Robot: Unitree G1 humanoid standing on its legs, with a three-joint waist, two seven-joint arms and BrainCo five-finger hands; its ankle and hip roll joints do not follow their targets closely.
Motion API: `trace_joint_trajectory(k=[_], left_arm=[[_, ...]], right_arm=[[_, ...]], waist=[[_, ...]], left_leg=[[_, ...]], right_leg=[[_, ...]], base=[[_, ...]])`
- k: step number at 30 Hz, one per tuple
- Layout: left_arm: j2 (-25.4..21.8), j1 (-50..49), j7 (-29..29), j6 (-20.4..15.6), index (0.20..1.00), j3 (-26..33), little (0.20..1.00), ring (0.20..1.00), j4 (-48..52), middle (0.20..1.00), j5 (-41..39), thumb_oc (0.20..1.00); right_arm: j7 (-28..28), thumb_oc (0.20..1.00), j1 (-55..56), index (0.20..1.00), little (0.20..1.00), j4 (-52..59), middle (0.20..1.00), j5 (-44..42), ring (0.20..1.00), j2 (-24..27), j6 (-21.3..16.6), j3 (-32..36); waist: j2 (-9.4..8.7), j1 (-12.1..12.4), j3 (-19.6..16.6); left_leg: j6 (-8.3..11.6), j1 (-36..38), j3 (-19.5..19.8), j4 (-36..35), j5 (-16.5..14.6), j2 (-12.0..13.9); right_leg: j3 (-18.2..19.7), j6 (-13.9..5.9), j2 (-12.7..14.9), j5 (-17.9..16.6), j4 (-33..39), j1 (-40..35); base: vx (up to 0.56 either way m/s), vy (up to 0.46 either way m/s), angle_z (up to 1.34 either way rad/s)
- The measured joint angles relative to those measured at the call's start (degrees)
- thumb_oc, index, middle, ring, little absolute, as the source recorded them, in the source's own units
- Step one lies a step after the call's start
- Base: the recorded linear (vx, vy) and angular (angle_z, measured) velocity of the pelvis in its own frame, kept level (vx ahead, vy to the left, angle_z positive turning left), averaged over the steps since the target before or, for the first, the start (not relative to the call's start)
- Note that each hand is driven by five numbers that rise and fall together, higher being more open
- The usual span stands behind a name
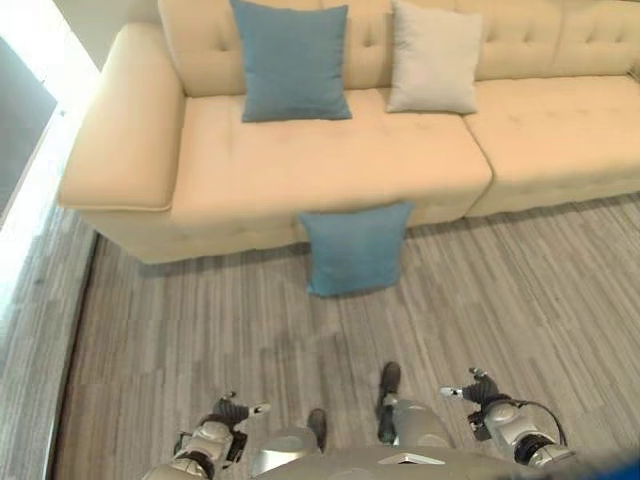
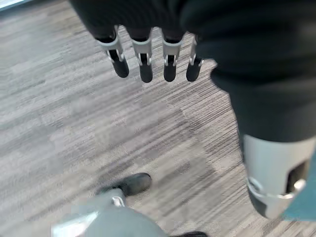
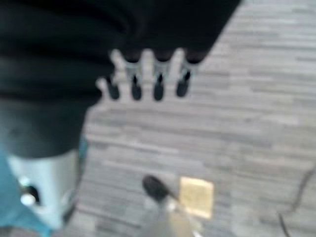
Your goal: Pick up all the scattered cushions and arrange them neatly on the sofa.
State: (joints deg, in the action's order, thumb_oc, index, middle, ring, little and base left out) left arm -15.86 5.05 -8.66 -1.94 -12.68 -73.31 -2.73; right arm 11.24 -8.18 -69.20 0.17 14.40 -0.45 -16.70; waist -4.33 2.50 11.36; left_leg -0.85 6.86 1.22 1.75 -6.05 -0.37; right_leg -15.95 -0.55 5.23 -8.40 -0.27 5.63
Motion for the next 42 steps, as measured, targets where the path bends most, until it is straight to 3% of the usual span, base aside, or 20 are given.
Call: trace_joint_trajectory(k=[2, 4, 5, 7, 8, 9, 11, 13, 15, 16, 17, 20, 21, 25, 27, 29, 32, 35, 37, 42], left_arm=[[-0.1, 0.5, 0.0, 0.0, 1.000, 0.0, 1.000, 1.000, -0.1, 1.000, 0.0, 1.000], [1.0, 1.1, 0.0, 0.1, 1.000, 0.4, 1.000, 1.000, 0.0, 1.000, -0.1, 1.000], [1.1, 1.4, 0.0, 0.0, 1.000, 1.0, 1.000, 1.000, 0.1, 1.000, -0.3, 1.000], [0.6, 2.0, 0.0, 0.0, 1.000, 1.0, 1.000, 1.000, 0.1, 1.000, -0.5, 1.000], [0.6, 2.0, 0.0, 0.0, 1.000, 1.0, 1.000, 1.000, 0.1, 1.000, -0.6, 1.000], [-0.1, 4.3, 0.0, 0.1, 1.000, 0.2, 1.000, 1.000, 1.5, 1.000, -0.4, 1.000], [-0.1, 5.0, 0.1, 0.0, 1.000, -0.6, 1.000, 1.000, 2.3, 1.000, -0.4, 1.000], [0.0, 3.1, -0.1, 0.0, 1.000, -0.3, 1.000, 1.000, 2.4, 1.000, -0.5, 1.000], [0.2, 2.4, 0.0, 0.1, 1.000, -0.3, 1.000, 1.000, 2.2, 1.000, -0.5, 1.000], [0.4, 1.9, 0.0, 0.1, 1.000, 0.0, 1.000, 1.000, 2.0, 1.000, -0.4, 1.000], [0.7, 1.0, 0.0, 0.1, 1.000, 0.4, 1.000, 1.000, 1.7, 1.000, -0.4, 1.000], [-0.8, 2.1, 0.1, 0.1, 1.000, 0.7, 1.000, 1.000, 1.3, 1.000, -0.4, 1.000], [-1.2, 2.4, -0.1, 0.0, 1.000, 0.7, 1.000, 1.000, 1.2, 1.000, -0.4, 1.000], [-3.4, 3.6, -0.1, 0.0, 1.000, 0.9, 1.000, 1.000, 1.4, 1.000, -0.4, 1.000], [-2.8, 3.9, -0.1, 0.1, 1.000, 0.8, 1.000, 1.000, 1.4, 1.000, -0.5, 1.000], [-2.3, 3.2, 0.0, 0.0, 1.000, 0.1, 1.000, 1.000, 1.4, 1.000, -0.5, 1.000], [-2.4, 2.2, 0.0, 0.2, 1.000, -0.1, 1.000, 1.000, 0.9, 1.000, -0.4, 1.000], [-2.5, 0.6, 0.0, 0.0, 1.000, 0.0, 1.000, 1.000, 1.2, 1.000, -0.4, 1.000], [-2.1, 0.7, 0.0, -0.1, 1.000, -0.1, 1.000, 1.000, 2.3, 1.000, -0.4, 1.000], [-0.9, 2.0, 0.0, -0.6, 1.000, 0.3, 1.000, 1.000, 2.3, 1.000, -0.4, 1.000]], right_arm=[[0.1, 1.000, -0.2, 1.000, 1.000, 0.2, 1.000, -0.5, 1.000, 0.2, -0.2, 0.7], [0.3, 1.000, -0.6, 1.000, 1.000, 1.9, 1.000, -1.2, 1.000, 1.1, -0.9, 1.3], [0.3, 1.000, -0.8, 1.000, 1.000, 1.9, 1.000, -1.3, 1.000, 1.3, -1.2, 1.0], [0.4, 1.000, -0.9, 1.000, 1.000, 1.3, 1.000, -2.0, 1.000, 1.5, -1.2, 0.6], [0.4, 1.000, -0.9, 1.000, 1.000, 1.2, 1.000, -2.0, 1.000, 1.5, -1.2, 0.6], [0.4, 1.000, -0.6, 1.000, 1.000, -0.6, 1.000, -2.9, 1.000, 1.3, -1.0, 0.3], [0.3, 1.000, -0.5, 1.000, 1.000, -2.2, 1.000, -2.9, 1.000, 1.3, -0.5, 0.6], [0.4, 1.000, -0.3, 1.000, 1.000, -2.2, 1.000, -2.9, 1.000, 1.3, -0.6, 0.7], [0.3, 1.000, 0.0, 1.000, 1.000, -1.3, 1.000, -2.9, 1.000, 1.3, -0.6, 0.7], [0.3, 1.000, 0.0, 1.000, 1.000, -0.9, 1.000, -2.9, 1.000, 1.3, -0.6, 0.7], [0.4, 1.000, 0.7, 1.000, 1.000, -0.8, 1.000, -2.9, 1.000, 1.3, -0.5, 0.7], [0.1, 1.000, 1.7, 1.000, 1.000, -0.3, 1.000, -2.8, 1.000, -0.7, -0.4, 0.6], [0.0, 1.000, 1.9, 1.000, 1.000, 0.3, 1.000, -2.8, 1.000, -1.0, -0.5, 0.6], [0.0, 1.000, -0.3, 1.000, 1.000, 2.1, 1.000, -2.8, 1.000, -0.7, -0.6, 0.5], [-0.2, 1.000, -0.5, 1.000, 1.000, 2.8, 1.000, -2.8, 1.000, -0.6, -0.6, 0.5], [-0.3, 1.000, -0.4, 1.000, 1.000, 3.0, 1.000, -2.8, 1.000, -0.6, -0.4, 0.4], [-0.3, 1.000, -1.0, 1.000, 1.000, 3.9, 1.000, -2.6, 1.000, -0.4, -0.4, 0.3], [-0.3, 1.000, -0.1, 1.000, 1.000, 2.9, 1.000, -2.3, 1.000, -0.4, -0.2, 0.5], [-0.2, 1.000, -1.0, 1.000, 1.000, 2.9, 1.000, -2.2, 1.000, 0.3, -0.3, 0.5], [0.1, 1.000, -2.2, 1.000, 1.000, 5.4, 1.000, -2.1, 1.000, 2.9, -0.6, 0.5]], waist=[[-1.70, 0.3, -0.7], [-2.55, 0.2, -0.8], [-3.04, 0.5, -0.4], [-3.56, 0.0, 0.5], [-3.53, 0.0, 0.5], [-4.43, -0.6, 2.5], [-3.53, 0.1, 3.8], [-2.56, 0.2, 3.5], [-2.66, 0.0, 2.6], [-2.06, -0.4, 2.1], [-1.11, -0.9, 1.5], [-2.02, -1.3, 1.1], [-1.93, -1.3, 0.8], [-0.75, 0.0, 1.3], [0.55, -0.2, 2.1], [0.23, -0.7, 2.6], [-0.66, -1.8, 3.2], [-1.69, -1.4, 2.6], [-1.04, -1.4, 2.3], [0.69, -1.8, 1.0]], left_leg=[[1.46, -4.5, 0.0, 9.0, -0.9, 0.6], [3.29, -12.5, -0.9, 24.3, -1.1, 1.5], [5.19, -16.4, -2.0, 31.8, 0.6, 2.9], [4.48, -17.4, -4.8, 32.6, -0.9, 5.1], [4.47, -17.4, -4.8, 32.3, -1.0, 5.2], [4.98, -19.4, -10.2, 15.8, -0.8, 6.6], [5.07, -20.5, -11.4, 4.1, 3.9, 6.5], [4.73, -20.6, -11.4, 2.2, 6.0, 6.7], [3.19, -20.7, -10.8, 6.8, 6.6, 5.3], [2.91, -19.3, -11.0, 6.6, 6.8, 4.9], [-1.63, -16.3, -10.6, 3.8, 8.0, 4.3], [-3.82, -12.4, -11.0, 1.3, 6.9, 1.4], [-4.18, -11.1, -10.9, 1.0, 6.2, 0.7], [-8.17, -7.6, -11.2, 1.4, 2.7, -2.1], [-8.45, -6.5, -9.7, 1.2, 1.7, -2.1], [-7.19, -5.3, -9.6, 1.2, 1.5, -2.7], [-5.99, -4.7, -8.8, 1.4, 0.4, -3.4], [-3.38, -1.9, -6.9, 1.4, -1.2, -3.0], [-1.71, -2.8, -6.1, 2.9, -2.2, -0.8], [0.39, -3.5, -3.9, 2.8, -2.4, 3.2]], right_leg=[[-1.4, 1.26, -0.8, 0.8, 2.2, -2.2], [-2.6, 3.13, -1.3, 2.0, 1.8, -2.2], [-3.3, 7.41, -2.1, 4.2, 1.6, -3.5], [-4.4, 11.36, -3.1, 6.9, 3.1, -5.6], [-4.4, 11.37, -3.1, 6.9, 3.2, -5.6], [-7.4, 7.58, -3.4, 6.3, 5.8, -7.2], [-8.2, 4.58, -4.7, 6.8, 5.5, -9.1], [-7.8, 2.57, -5.3, 8.4, 4.9, -10.3], [-6.3, 2.87, -4.3, 10.0, 3.0, -11.3], [-5.2, 1.72, -3.9, 11.2, 1.5, -11.3], [-4.0, 0.44, -3.4, 13.2, -1.5, -11.0], [-2.0, -1.44, 1.0, 15.7, -11.8, -8.5], [-1.9, -1.96, 3.2, 18.5, -19.3, -5.7], [0.0, -5.77, 10.5, 17.3, -34.4, 4.4], [4.2, -5.59, 7.9, 17.5, -31.6, 7.4], [2.9, -5.53, 7.2, 16.9, -24.2, 9.6], [3.3, -6.45, 6.5, 10.9, -13.0, 12.3], [4.2, -4.97, 5.6, 8.3, -12.0, 7.4], [3.8, -1.26, 2.7, 5.0, -7.4, 4.8], [0.8, 0.93, -1.2, 5.4, -4.2, 2.5]], base=[[0.07, -0.190, 0.54], [0.09, -0.137, 0.32], [0.15, -0.106, 0.15], [0.19, 0.032, 0.31], [0.27, 0.084, 0.82], [0.29, 0.189, 0.76], [0.20, 0.192, 0.36], [0.19, 0.238, -0.37], [0.17, 0.225, -0.43], [0.14, 0.167, -0.46], [0.18, 0.219, -0.21], [0.11, 0.164, 0.04], [0.10, 0.178, 0.03], [0.15, 0.129, 0.01], [0.16, -0.003, 0.24], [0.15, -0.063, 0.32], [0.10, -0.062, 0.15], [0.12, -0.159, 0.32], [0.06, -0.121, 0.12], [0.04, -0.165, 0.17]])
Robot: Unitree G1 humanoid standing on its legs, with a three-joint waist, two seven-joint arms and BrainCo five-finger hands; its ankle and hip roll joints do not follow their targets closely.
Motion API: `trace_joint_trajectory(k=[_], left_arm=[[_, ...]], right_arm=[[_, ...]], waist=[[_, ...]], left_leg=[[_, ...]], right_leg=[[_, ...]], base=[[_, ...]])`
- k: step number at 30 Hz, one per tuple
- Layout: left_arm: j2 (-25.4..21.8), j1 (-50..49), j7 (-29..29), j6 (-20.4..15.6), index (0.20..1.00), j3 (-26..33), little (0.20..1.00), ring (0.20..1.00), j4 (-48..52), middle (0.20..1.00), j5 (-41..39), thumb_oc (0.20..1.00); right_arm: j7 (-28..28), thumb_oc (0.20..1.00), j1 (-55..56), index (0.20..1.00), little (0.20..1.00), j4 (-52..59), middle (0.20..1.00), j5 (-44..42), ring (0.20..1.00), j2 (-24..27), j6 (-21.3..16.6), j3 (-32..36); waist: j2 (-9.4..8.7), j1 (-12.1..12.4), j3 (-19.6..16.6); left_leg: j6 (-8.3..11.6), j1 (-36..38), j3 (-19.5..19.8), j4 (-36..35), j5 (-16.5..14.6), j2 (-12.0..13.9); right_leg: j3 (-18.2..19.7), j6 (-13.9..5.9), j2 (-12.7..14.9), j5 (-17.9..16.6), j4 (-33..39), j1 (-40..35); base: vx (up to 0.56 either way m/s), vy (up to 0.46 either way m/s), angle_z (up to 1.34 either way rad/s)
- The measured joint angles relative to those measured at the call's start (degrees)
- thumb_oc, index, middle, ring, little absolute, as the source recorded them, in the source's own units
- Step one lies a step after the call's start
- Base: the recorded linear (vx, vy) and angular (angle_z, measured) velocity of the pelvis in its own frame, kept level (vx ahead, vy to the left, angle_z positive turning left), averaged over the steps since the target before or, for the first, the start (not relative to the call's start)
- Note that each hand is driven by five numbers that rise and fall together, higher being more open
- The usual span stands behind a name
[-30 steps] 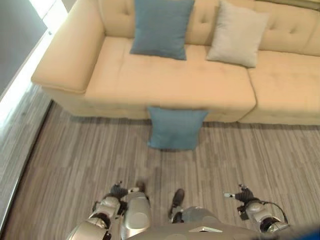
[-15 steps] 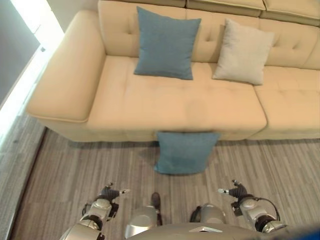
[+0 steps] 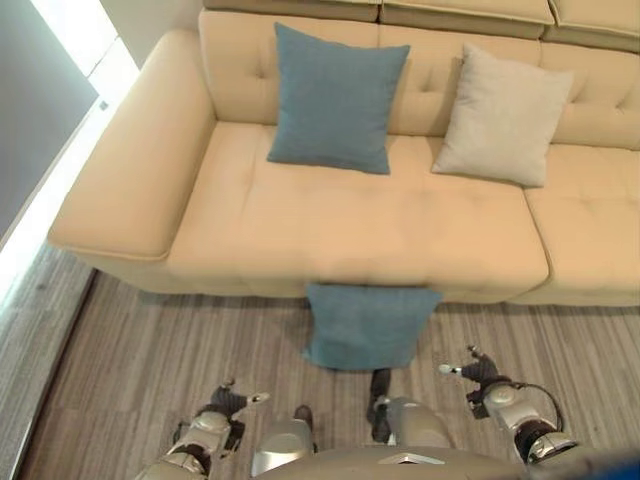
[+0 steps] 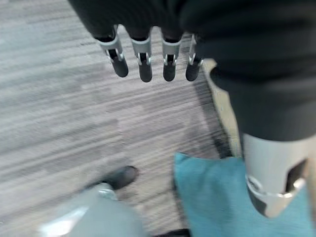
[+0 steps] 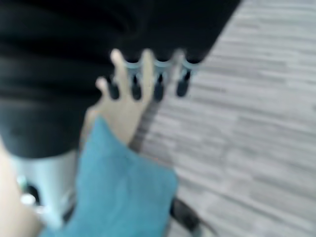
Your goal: Pick up all the scattered cushions and arrange them neatly on the sofa.
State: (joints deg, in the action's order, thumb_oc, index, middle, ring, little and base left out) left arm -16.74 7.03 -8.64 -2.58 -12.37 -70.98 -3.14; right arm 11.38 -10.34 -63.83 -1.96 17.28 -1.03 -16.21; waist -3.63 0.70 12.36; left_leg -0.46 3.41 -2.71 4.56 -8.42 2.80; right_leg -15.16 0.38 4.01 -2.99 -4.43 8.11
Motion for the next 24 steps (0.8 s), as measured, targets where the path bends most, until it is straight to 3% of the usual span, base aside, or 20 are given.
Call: trace_joint_trajectory(k=[4, 5, 6, 7, 9, 11, 14, 16, 17, 18, 19, 20, 22, 24], left_arm=[[0.4, 0.4, 0.0, -0.1, 1.000, -0.1, 1.000, 1.000, -0.1, 1.000, 0.0, 1.000], [0.6, 0.8, -0.1, -0.1, 1.000, -0.4, 1.000, 1.000, -0.1, 1.000, 0.0, 1.000], [0.6, 2.1, 0.0, -0.3, 1.000, -1.0, 1.000, 1.000, 0.0, 1.000, 0.0, 1.000], [1.0, 2.7, 0.0, -0.3, 1.000, -1.0, 1.000, 1.000, 0.0, 1.000, 0.0, 1.000], [0.7, 1.0, 0.0, -0.1, 1.000, -1.0, 1.000, 1.000, -0.1, 1.000, 0.0, 1.000], [0.9, 1.2, 0.0, -0.1, 1.000, -1.0, 1.000, 1.000, 0.0, 1.000, 0.0, 1.000], [1.3, 2.2, 0.0, -0.3, 1.000, -2.3, 1.000, 1.000, -0.1, 1.000, 0.0, 1.000], [1.3, 1.8, 0.0, 0.3, 1.000, -2.2, 1.000, 1.000, -0.7, 1.000, 0.0, 1.000], [1.2, 1.1, 0.0, 0.5, 1.000, -2.2, 1.000, 1.000, -0.7, 1.000, 0.0, 1.000], [1.1, 0.8, 0.0, 0.5, 1.000, -2.1, 1.000, 1.000, -0.6, 1.000, 0.0, 1.000], [1.2, 0.6, -0.1, 0.5, 1.000, -1.0, 1.000, 1.000, -0.2, 1.000, 0.0, 1.000], [1.0, 0.8, -0.1, 0.4, 1.000, -0.7, 1.000, 1.000, 0.0, 1.000, 0.0, 1.000], [-0.1, 0.9, -0.1, 0.5, 1.000, -0.6, 1.000, 1.000, -0.1, 1.000, 0.0, 1.000], [-1.7, 1.0, -0.1, 0.5, 1.000, -0.5, 1.000, 1.000, 0.0, 1.000, 0.0, 1.000]], right_arm=[[0.1, 1.000, -0.6, 1.000, 1.000, 1.1, 1.000, 0.0, 1.000, 0.6, -0.4, 0.0], [0.1, 1.000, -0.8, 1.000, 1.000, 1.6, 1.000, -0.1, 1.000, 0.7, -0.7, 0.0], [0.1, 1.000, 0.0, 1.000, 1.000, 1.4, 1.000, -0.2, 1.000, 0.7, -0.6, 0.0], [0.2, 1.000, 0.1, 1.000, 1.000, 1.1, 1.000, -0.2, 1.000, 0.8, -0.7, 0.0], [0.2, 1.000, -0.5, 1.000, 1.000, 1.1, 1.000, -0.7, 1.000, 0.9, -1.0, 0.0], [0.3, 1.000, -0.8, 1.000, 1.000, 1.0, 1.000, -0.7, 1.000, 1.3, -1.3, 0.0], [0.4, 1.000, -1.0, 1.000, 1.000, -1.8, 1.000, -0.8, 1.000, 0.8, -1.0, 0.2], [0.4, 1.000, -0.7, 1.000, 1.000, -1.2, 1.000, -0.8, 1.000, 0.2, -1.0, 0.2], [0.5, 1.000, -0.6, 1.000, 1.000, -1.1, 1.000, -0.8, 1.000, -0.2, -1.0, 0.2], [0.5, 1.000, -0.4, 1.000, 1.000, -1.1, 1.000, -0.8, 1.000, -0.4, -1.0, 0.2], [0.4, 1.000, -0.3, 1.000, 1.000, -1.3, 1.000, -0.8, 1.000, -0.5, -0.5, 0.0], [0.3, 1.000, -0.3, 1.000, 1.000, -1.3, 1.000, -0.7, 1.000, -0.6, -0.3, 0.0], [0.2, 1.000, -0.2, 1.000, 1.000, -1.3, 1.000, -0.7, 1.000, -1.0, -0.1, -0.2], [0.2, 1.000, -0.2, 1.000, 1.000, -0.9, 1.000, -0.7, 1.000, -1.1, 0.0, -0.2]], waist=[[0.14, 0.1, 0.0], [0.17, -0.3, 0.1], [-1.30, -0.6, 0.4], [-1.47, -0.1, 0.6], [-1.47, -0.1, 1.0], [-0.80, -0.4, 1.1], [-2.17, -0.9, 2.7], [-2.16, -1.0, 3.1], [-2.37, -0.9, 3.1], [-2.19, -0.8, 3.1], [-0.56, -0.4, 3.9], [0.09, -0.2, 4.3], [-0.50, 0.1, 4.0], [-2.19, 0.5, 3.3]], left_leg=[[1.38, -0.7, 0.5, 0.3, 0.7, 1.3], [2.83, -3.2, 1.3, 3.7, 0.6, 1.3], [4.72, -9.7, 1.7, 12.9, 1.7, 0.2], [5.33, -10.8, 1.8, 14.7, 2.4, 0.2], [4.85, -11.4, 1.5, 15.8, 1.9, 0.6], [3.89, -11.3, 1.5, 12.0, 2.7, 0.7], [1.87, -10.4, 1.8, 1.8, 2.1, -2.8], [0.23, -8.8, 0.8, -1.5, 6.1, -3.1], [-0.15, -8.4, -0.9, -1.5, 6.3, -3.2], [-0.80, -8.4, -1.9, -1.4, 5.9, -3.1], [-2.25, -8.6, -3.5, -1.6, 6.3, -1.7], [-2.40, -8.6, -4.2, -1.6, 6.3, -1.0], [-2.79, -8.4, -5.2, -1.3, 5.9, -1.3], [-2.50, -8.5, -5.7, -1.3, 6.0, -2.6]], right_leg=[[-0.6, 0.70, -1.2, 0.5, 0.5, -0.1], [-1.0, 0.65, -1.5, 0.9, 0.8, 0.0], [-0.9, 1.34, -0.5, 1.1, 2.4, 0.2], [-0.6, 1.41, -0.4, 1.0, 2.4, 0.3], [-0.6, 2.15, -0.6, 1.2, 2.3, 0.1], [-0.9, 2.10, -1.0, 1.2, 2.2, 1.1], [0.4, 0.34, -0.4, -2.3, 5.5, 2.1], [2.1, 0.25, -1.0, -2.7, 5.2, 3.1], [3.3, 0.11, -0.9, -2.7, 5.4, 3.1], [3.5, -0.73, -0.7, -2.1, 5.7, 3.1], [2.9, -0.80, -1.2, -0.4, 2.2, 4.4], [3.1, -0.51, -0.7, 0.5, -2.3, 5.4], [3.5, -2.12, 1.9, 3.3, -7.1, 5.2], [5.0, -3.64, 4.1, 4.1, -4.1, 2.2]], base=[[-0.04, -0.132, 0.12], [-0.08, -0.076, 0.77], [-0.04, -0.034, 0.83], [-0.04, -0.034, 0.57], [0.01, -0.006, -0.03], [0.10, 0.149, 0.14], [0.06, 0.192, 0.06], [0.05, 0.148, -0.68], [0.04, 0.119, -0.72], [0.04, 0.132, -0.73], [0.04, 0.147, -0.59], [0.04, 0.134, -0.53], [0.02, 0.056, -0.27], [0.02, 0.068, -0.12]])
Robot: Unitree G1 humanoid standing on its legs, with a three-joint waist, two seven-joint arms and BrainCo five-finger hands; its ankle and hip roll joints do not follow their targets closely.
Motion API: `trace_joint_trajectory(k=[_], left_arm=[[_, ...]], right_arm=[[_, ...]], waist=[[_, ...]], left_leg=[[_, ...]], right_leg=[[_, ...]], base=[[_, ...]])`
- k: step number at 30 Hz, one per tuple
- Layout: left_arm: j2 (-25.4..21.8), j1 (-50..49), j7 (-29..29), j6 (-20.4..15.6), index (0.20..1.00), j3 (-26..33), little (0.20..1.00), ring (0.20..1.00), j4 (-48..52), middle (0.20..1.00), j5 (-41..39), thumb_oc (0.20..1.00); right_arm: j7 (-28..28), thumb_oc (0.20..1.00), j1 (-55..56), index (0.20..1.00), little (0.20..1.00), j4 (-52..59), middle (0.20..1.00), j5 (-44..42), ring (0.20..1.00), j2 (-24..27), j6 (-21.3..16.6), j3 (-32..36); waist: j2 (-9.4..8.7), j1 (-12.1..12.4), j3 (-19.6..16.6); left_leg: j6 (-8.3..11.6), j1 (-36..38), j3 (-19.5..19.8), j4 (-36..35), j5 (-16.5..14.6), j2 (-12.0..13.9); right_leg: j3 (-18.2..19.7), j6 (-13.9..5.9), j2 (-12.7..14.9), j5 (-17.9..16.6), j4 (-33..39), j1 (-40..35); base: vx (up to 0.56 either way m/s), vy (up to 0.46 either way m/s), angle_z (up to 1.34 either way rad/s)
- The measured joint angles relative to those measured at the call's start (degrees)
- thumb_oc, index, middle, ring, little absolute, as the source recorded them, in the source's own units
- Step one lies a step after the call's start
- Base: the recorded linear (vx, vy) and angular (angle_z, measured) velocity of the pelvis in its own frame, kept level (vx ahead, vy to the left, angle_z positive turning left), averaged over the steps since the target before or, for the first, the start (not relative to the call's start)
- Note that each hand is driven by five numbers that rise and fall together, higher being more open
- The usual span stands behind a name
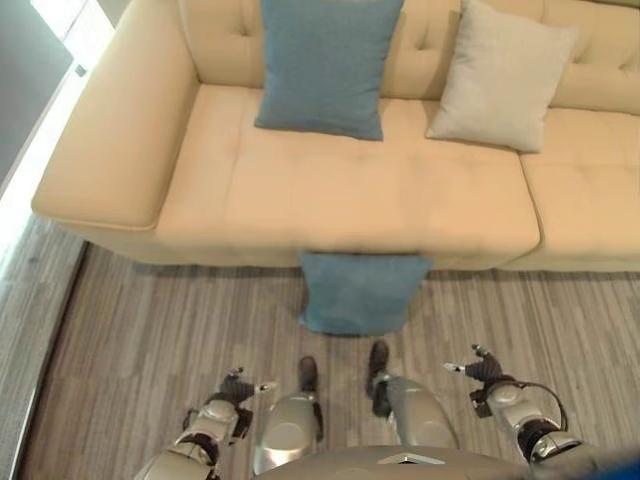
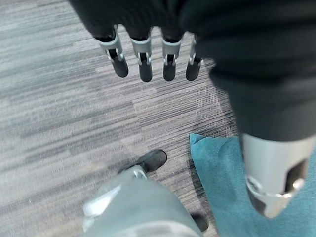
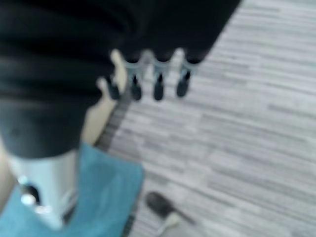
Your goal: Pick up all the scattered cushions and arrange them neatly on the sofa.
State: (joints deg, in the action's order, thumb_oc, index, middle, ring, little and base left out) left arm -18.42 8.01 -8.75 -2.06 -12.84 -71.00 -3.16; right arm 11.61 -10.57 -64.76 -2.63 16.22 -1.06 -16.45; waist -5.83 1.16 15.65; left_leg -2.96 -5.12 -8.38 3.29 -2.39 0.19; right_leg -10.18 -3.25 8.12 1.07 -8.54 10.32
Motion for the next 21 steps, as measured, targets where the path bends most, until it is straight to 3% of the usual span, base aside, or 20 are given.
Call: trace_joint_trajectory(k=[1, 7, 11, 14, 18, 21], left_arm=[[-0.4, 0.3, -0.1, 0.0, 1.000, 0.1, 1.000, 1.000, 0.0, 1.000, 0.0, 1.000], [-0.7, 1.7, -0.1, -0.8, 1.000, 0.3, 1.000, 1.000, 0.0, 1.000, -0.2, 1.000], [-0.7, 1.6, -0.3, -1.0, 1.000, 0.5, 1.000, 1.000, 0.0, 1.000, -0.3, 1.000], [-0.7, 2.3, -0.8, -1.1, 1.000, 0.6, 1.000, 1.000, 0.2, 1.000, -0.8, 1.000], [-1.2, 11.7, -5.0, -1.5, 1.000, 0.4, 1.000, 1.000, 4.2, 1.000, -5.6, 1.000], [-2.1, 16.1, -6.3, -2.6, 1.000, -0.6, 1.000, 1.000, 7.0, 1.000, -7.6, 1.000]], right_arm=[[0.0, 1.000, -0.8, 1.000, 1.000, 0.1, 1.000, 0.0, 1.000, 0.1, 0.1, 0.0], [0.0, 1.000, -3.0, 1.000, 1.000, 2.0, 1.000, 0.0, 1.000, -0.1, -0.1, -1.0], [0.0, 1.000, -2.4, 1.000, 1.000, 1.9, 1.000, 0.0, 1.000, -0.1, -0.1, -1.0], [0.7, 1.000, -3.3, 1.000, 1.000, 2.3, 1.000, -0.1, 1.000, 0.4, -0.6, -0.7], [4.8, 1.000, -12.8, 1.000, 1.000, 3.1, 1.000, -2.0, 1.000, 2.0, -0.7, 1.2], [6.8, 1.000, -17.3, 1.000, 1.000, 5.4, 1.000, -2.9, 1.000, 2.5, -1.3, 1.6]], waist=[[0.02, 0.0, 0.4], [-1.26, 0.0, 1.0], [-0.84, 0.6, 1.3], [-0.18, 1.0, 1.9], [1.00, 1.5, 9.9], [0.66, 1.1, 12.1]], left_leg=[[0.24, -0.1, 0.0, 0.2, 0.2, 0.2], [0.42, 0.1, -1.3, 1.7, -0.9, 0.3], [0.62, -0.3, -0.4, 1.8, -1.1, 0.3], [0.83, -5.4, 0.6, 4.3, -0.9, 0.8], [1.09, -18.7, 3.0, 12.7, -1.6, 1.1], [1.09, -23.1, 3.0, 15.9, -2.1, 1.2]], right_leg=[[0.1, 0.18, -0.6, -1.4, 1.9, -1.0], [1.5, -0.20, -0.4, -1.7, 2.1, -1.3], [0.6, -0.22, -0.5, -1.9, 3.8, -2.2], [-0.4, 0.18, -0.8, -2.0, 3.2, 1.2], [-1.7, 1.75, 0.2, 0.5, -7.1, 14.3], [-1.5, 2.29, 0.6, 1.5, -11.1, 19.0]], base=[[0.02, 0.073, -0.13], [0.03, 0.032, -0.10], [0.03, -0.060, 0.10], [-0.09, -0.072, 0.20], [-0.04, -0.070, 0.29], [-0.07, -0.029, 0.03]])
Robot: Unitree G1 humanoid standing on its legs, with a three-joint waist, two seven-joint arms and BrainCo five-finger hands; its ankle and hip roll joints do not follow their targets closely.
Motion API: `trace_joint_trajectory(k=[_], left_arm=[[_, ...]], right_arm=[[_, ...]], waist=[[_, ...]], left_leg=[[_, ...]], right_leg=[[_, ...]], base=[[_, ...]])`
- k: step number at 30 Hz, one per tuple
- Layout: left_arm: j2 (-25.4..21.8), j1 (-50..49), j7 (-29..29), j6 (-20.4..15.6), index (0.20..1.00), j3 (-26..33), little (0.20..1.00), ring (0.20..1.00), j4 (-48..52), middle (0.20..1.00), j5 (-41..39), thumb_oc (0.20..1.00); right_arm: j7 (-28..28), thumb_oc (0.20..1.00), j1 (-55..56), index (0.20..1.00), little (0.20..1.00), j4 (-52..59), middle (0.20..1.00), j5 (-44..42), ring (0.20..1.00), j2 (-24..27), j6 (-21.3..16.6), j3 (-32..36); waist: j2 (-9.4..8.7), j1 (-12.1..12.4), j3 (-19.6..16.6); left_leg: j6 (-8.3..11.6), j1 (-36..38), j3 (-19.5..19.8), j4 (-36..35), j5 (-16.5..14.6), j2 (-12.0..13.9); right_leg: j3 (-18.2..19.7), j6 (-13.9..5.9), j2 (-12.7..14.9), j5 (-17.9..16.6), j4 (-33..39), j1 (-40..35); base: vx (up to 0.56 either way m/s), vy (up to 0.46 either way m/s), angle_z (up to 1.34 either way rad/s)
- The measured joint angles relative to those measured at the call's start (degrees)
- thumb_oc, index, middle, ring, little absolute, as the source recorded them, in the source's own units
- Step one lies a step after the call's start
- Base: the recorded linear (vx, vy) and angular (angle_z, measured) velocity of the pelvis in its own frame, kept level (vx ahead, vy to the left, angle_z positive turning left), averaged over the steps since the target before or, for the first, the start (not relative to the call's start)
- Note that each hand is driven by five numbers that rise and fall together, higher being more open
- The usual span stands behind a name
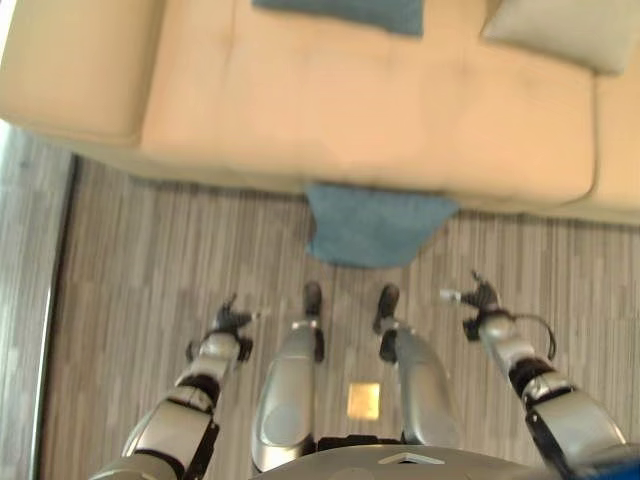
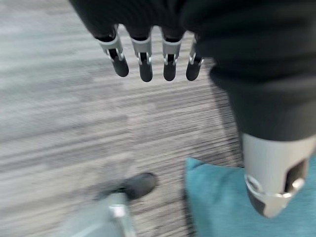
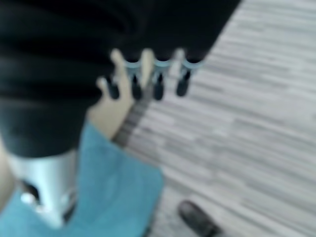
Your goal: Pick up all the scattered cushions and arrange them neatly on the sofa.
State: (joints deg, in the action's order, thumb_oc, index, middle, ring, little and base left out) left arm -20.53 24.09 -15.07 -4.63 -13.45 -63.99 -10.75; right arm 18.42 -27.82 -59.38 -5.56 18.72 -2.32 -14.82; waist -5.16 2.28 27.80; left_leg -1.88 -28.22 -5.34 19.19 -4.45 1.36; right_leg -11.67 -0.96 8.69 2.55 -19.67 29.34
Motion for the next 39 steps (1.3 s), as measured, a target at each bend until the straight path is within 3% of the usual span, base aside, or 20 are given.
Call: trace_joint_trajectory(k=[4, 6, 9, 13, 16, 27, 29, 39], left_arm=[[-1.7, 5.9, -3.0, -1.2, 1.000, 0.0, 1.000, 1.000, 3.6, 1.000, -2.8, 1.000], [-3.5, 11.3, -6.3, -2.1, 1.000, 0.0, 1.000, 1.000, 7.1, 1.000, -5.4, 1.000], [-3.4, 17.9, -9.2, -2.7, 1.000, -0.3, 1.000, 1.000, 7.7, 1.000, -7.2, 1.000], [-2.9, 24.8, -12.2, -3.1, 1.000, -3.8, 1.000, 1.000, 7.8, 1.000, -8.7, 1.000], [-3.5, 32.0, -12.8, -3.1, 1.000, -4.7, 1.000, 1.000, 7.6, 1.000, -9.6, 1.000], [-5.4, 41.1, -12.8, -3.1, 1.000, -6.9, 1.000, 1.000, 7.6, 1.000, -12.2, 1.000], [-6.3, 43.4, -12.7, -3.1, 1.000, -8.9, 1.000, 1.000, 8.6, 1.000, -13.7, 1.000], [-8.1, 46.4, -12.9, -3.5, 1.000, -11.2, 1.000, 1.000, 14.7, 1.000, -13.7, 1.000]], right_arm=[[3.4, 1.000, -4.5, 1.000, 1.000, 2.8, 1.000, -1.6, 1.000, 2.3, -0.6, 0.2], [7.8, 1.000, -9.7, 1.000, 1.000, 6.1, 1.000, -3.1, 1.000, 2.8, -0.9, 2.5], [12.4, 1.000, -15.4, 1.000, 1.000, 7.5, 1.000, -4.5, 1.000, 2.6, -2.0, 4.1], [18.3, 1.000, -17.8, 1.000, 1.000, 9.4, 1.000, -4.6, 1.000, 4.5, -2.9, 4.1], [20.8, 1.000, -23.7, 1.000, 1.000, 10.1, 1.000, -4.6, 1.000, 4.9, -3.2, 5.1], [21.8, 1.000, -26.1, 1.000, 1.000, 15.7, 1.000, -6.9, 1.000, 9.6, -5.6, 5.0], [20.3, 1.000, -26.5, 1.000, 1.000, 16.7, 1.000, -9.1, 1.000, 10.2, -6.4, 4.1], [17.1, 1.000, -25.9, 1.000, 1.000, 19.2, 1.000, -11.2, 1.000, 11.0, -8.2, 1.2]], waist=[[-0.07, -1.6, 0.1], [-0.38, -3.1, 0.3], [-0.36, -4.8, 1.3], [-0.49, -6.2, 0.9], [-0.49, -7.1, 1.3], [-0.46, -7.9, 1.1], [-0.40, -8.2, -0.7], [-0.31, -7.5, -0.7]], left_leg=[[-0.16, -9.3, 0.3, 6.2, -1.3, 0.1], [-0.48, -19.1, -0.2, 11.7, -2.2, 0.3], [-0.87, -27.2, -0.6, 16.5, -3.2, 0.5], [-1.15, -34.4, -1.8, 18.1, -3.7, 0.6], [-1.63, -40.7, -3.0, 18.7, -2.3, 0.6], [-1.68, -44.3, -3.5, 15.9, -1.4, 0.5], [-1.66, -47.6, -3.6, 16.2, -1.4, 0.2], [-1.64, -53.9, -3.7, 18.8, -1.3, -0.2]], right_leg=[[0.3, 0.50, 1.1, 1.6, -6.2, 9.2], [1.8, 0.93, 1.4, 2.0, -11.3, 19.4], [3.2, 1.10, 1.5, 2.1, -15.3, 27.7], [5.0, 1.09, 1.5, 2.3, -16.6, 35.5], [6.0, 1.13, 1.4, 0.0, -16.7, 42.2], [6.3, 1.18, 1.2, -0.9, -14.7, 46.5], [6.7, 1.07, 1.3, -0.9, -15.2, 50.0], [8.0, 0.55, 1.4, -1.1, -17.0, 56.5]], base=[[-0.07, -0.009, 0.05], [-0.08, 0.025, -0.10], [-0.03, 0.025, -0.15], [0.01, 0.037, -0.08], [0.02, 0.027, -0.11], [0.00, 0.002, -0.01], [0.00, 0.000, 0.00], [0.00, 0.000, 0.00]])
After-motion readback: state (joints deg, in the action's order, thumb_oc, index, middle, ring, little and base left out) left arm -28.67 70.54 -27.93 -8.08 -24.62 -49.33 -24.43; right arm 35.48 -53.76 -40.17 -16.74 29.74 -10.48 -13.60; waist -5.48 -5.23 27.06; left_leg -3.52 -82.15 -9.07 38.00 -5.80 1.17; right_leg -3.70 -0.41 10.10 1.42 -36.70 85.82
